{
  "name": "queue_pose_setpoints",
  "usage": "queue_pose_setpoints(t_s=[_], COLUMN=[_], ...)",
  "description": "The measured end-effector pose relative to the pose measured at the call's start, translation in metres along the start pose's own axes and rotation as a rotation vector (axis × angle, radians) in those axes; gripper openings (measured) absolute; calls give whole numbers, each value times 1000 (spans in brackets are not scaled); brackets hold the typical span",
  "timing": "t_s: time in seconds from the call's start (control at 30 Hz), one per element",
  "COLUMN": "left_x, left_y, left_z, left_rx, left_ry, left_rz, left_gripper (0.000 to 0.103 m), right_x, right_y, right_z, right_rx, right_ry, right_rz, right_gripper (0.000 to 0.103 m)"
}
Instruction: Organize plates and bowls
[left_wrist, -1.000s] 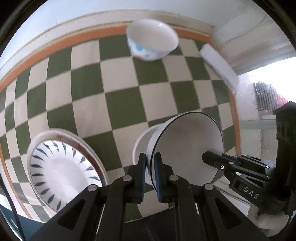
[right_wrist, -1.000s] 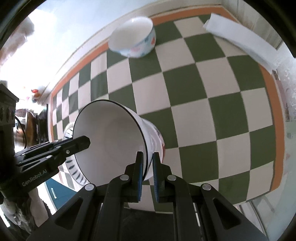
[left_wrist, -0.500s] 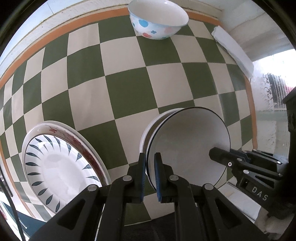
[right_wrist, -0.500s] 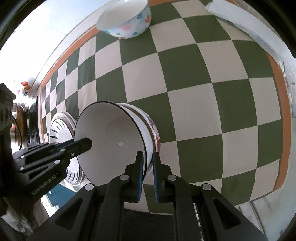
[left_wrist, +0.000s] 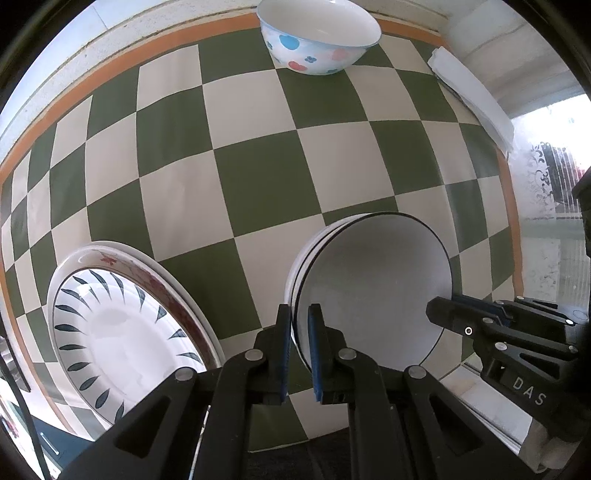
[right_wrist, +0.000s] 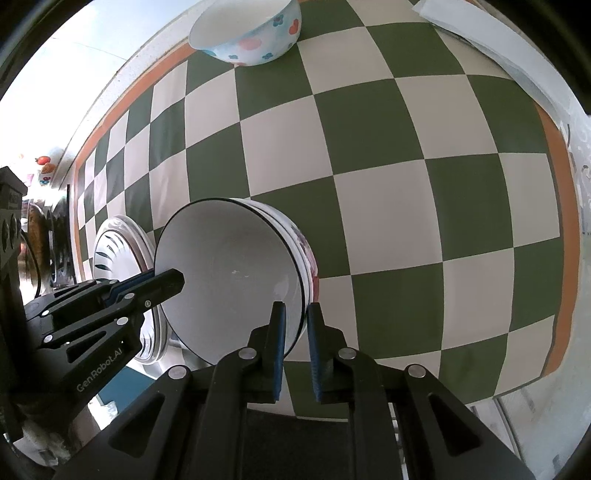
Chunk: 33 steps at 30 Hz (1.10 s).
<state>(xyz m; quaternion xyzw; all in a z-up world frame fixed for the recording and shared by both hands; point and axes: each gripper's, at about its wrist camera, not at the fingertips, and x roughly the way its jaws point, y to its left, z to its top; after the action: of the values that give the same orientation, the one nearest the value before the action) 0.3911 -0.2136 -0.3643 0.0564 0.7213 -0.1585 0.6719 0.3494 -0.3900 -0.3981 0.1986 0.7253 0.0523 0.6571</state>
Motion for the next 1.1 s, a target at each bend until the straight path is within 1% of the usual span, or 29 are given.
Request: queue_pose_setpoints(t_s=[0.13,0.27,0.37,0.47,0.5,0.53,0.57,0.6,0.67,0.73,0.8,0.9,0.93,1.03,1.1], left_x=[-4,-22,-46,-71,-79,-83,-88,-91,-94,-88,-76,-55,-46,-27,-13], left_y=[4,7,9,8,9,9,10,11,13,19,28,38,41,47,49], left_z=[-2,-2,5,22,32,42,53,67,92,124,153,185,196,213,222], left_rx=[-1,-7,-12,-26,-34,-41,-50,-62,-81,-105,-132,-163,-171,-183,-181], left_ry=[1,-17,-63,-116,-131,-141,-153,-168,-200,-211,-186,-151,-133,-96,-69], left_rz=[-7,-25,-38,-60,-74,-80,-83,-81,-64,-51,-56,-70,-73,-83,-69], left_gripper=[7,7,7,9,12,17,22,28,32,37,37,37,37,37,37], right_x=[-1,-12,-30,-52,-58,-64,-69,-72,-79,-81,-78,-68,-63,-47,-39], right_y=[0,-1,-3,-2,-2,-2,-2,-3,-7,-11,-14,-20,-21,-25,-26], right_z=[2,5,10,24,30,39,49,57,82,109,134,172,185,213,225], right_rx=[-5,-3,1,1,1,-1,-2,2,16,34,52,80,86,95,100], right_ry=[13,15,-10,-54,-68,-83,-98,-110,-147,-175,-193,-199,-199,-181,-166], right_rz=[5,30,73,102,110,116,121,124,147,166,163,160,147,122,119], right_gripper=[15,15,15,15,16,16,20,28,39,40,40,40,40,40,40])
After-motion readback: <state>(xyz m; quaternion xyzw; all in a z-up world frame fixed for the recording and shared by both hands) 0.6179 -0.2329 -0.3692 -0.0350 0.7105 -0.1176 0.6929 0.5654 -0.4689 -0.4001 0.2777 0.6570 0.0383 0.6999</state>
